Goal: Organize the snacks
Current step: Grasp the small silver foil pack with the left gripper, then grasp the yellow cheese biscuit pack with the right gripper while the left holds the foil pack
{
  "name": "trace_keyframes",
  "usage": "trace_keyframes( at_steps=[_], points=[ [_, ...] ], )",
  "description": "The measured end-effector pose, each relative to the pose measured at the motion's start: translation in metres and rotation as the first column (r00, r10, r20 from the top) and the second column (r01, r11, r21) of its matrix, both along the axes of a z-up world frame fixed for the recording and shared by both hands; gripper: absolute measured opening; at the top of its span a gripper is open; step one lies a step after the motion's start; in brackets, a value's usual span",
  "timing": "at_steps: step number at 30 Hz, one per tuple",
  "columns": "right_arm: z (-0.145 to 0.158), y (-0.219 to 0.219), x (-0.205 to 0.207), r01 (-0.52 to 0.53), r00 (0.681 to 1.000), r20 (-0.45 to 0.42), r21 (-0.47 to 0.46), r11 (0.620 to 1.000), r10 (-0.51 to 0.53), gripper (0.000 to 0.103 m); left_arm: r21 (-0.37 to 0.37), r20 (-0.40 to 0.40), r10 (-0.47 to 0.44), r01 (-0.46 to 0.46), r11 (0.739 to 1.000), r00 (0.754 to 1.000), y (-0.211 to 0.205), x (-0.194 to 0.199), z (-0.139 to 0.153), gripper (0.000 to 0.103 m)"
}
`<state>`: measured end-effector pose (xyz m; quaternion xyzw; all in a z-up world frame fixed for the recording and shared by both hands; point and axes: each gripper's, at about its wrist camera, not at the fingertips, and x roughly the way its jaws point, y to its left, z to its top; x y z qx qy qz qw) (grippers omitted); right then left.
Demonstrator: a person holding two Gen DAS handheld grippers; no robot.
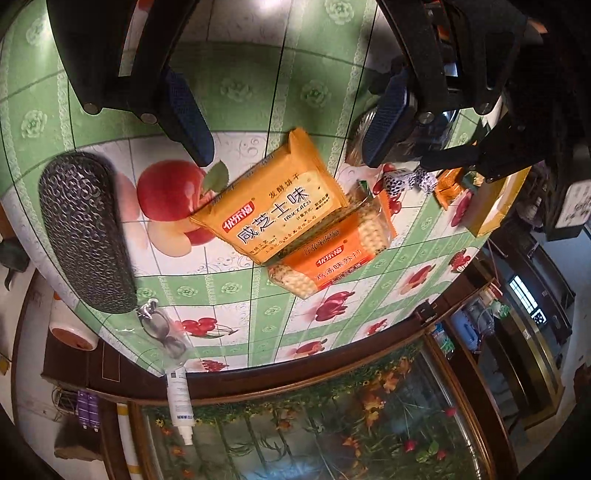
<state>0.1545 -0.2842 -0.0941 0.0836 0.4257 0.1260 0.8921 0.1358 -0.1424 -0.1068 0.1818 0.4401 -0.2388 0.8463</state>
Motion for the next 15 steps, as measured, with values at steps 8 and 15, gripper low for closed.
trace_keyframes(
  at_steps=[8, 15],
  points=[
    [-0.016, 0.020, 0.028, 0.017, 0.998, -0.054, -0.046, 0.999, -0.019, 0.085, -0.084, -0.075, 0.043, -0.050, 0.995, 0.996, 0.026, 0.000, -0.002, 0.039],
    [-0.016, 0.021, 0.060, 0.094, 0.994, -0.055, -0.082, 0.992, -0.099, 0.087, -0.117, -0.100, 0.064, -0.076, 0.990, 0.993, 0.035, -0.004, -0.004, 0.039]
  ],
)
